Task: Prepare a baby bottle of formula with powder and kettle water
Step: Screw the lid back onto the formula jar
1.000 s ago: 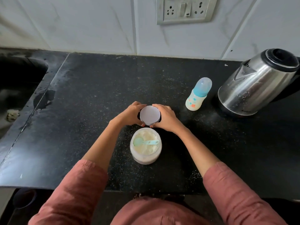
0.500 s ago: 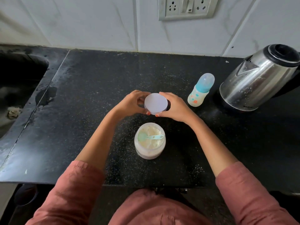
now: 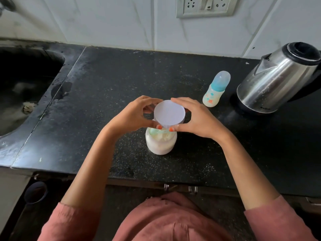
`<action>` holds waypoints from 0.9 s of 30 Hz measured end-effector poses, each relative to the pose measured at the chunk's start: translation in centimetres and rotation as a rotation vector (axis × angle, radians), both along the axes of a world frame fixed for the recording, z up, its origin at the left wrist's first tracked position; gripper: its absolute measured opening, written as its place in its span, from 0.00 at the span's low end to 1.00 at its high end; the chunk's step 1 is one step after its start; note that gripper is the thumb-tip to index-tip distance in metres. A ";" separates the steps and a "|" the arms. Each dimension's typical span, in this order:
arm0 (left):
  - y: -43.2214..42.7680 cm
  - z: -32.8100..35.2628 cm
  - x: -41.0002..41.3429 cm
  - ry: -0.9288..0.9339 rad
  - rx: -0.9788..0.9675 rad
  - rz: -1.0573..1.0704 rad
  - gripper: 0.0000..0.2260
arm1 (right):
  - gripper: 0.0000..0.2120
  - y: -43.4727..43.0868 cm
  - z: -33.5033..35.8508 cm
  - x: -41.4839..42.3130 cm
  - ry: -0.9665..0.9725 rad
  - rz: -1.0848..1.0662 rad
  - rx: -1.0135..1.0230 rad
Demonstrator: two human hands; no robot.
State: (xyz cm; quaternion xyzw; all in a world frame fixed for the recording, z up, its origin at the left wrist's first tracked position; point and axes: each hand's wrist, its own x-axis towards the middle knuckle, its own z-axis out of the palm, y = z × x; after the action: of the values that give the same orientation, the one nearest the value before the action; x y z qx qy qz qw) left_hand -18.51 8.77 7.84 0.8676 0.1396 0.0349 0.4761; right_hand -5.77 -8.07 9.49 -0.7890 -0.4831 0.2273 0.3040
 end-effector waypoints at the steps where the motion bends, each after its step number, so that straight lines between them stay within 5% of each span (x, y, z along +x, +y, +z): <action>1: -0.2 -0.2 -0.4 0.008 0.019 0.004 0.31 | 0.40 -0.2 -0.2 -0.4 0.001 0.008 -0.003; 7: -1.4 -2.1 -2.3 0.020 0.014 0.028 0.32 | 0.40 -0.6 -1.4 -1.9 0.015 0.040 -0.039; 12: -2.2 -3.6 -3.2 -0.012 -0.176 0.055 0.33 | 0.40 -0.5 -1.9 -2.7 0.043 0.020 -0.039; 21: -4.2 -6.9 -3.5 -0.084 -0.331 0.109 0.46 | 0.40 -0.2 -2.2 -3.2 -0.021 0.035 -0.110; 27: -5.5 -8.4 -3.1 -0.185 -0.361 0.161 0.41 | 0.38 -0.4 -1.9 -3.8 -0.110 0.031 -0.121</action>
State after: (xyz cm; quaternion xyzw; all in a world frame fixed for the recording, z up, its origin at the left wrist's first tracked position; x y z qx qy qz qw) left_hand -21.57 3.29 -0.58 0.7474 0.1679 0.1268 0.6301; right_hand -9.53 -8.46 7.56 -0.8096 -0.4967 0.2172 0.2251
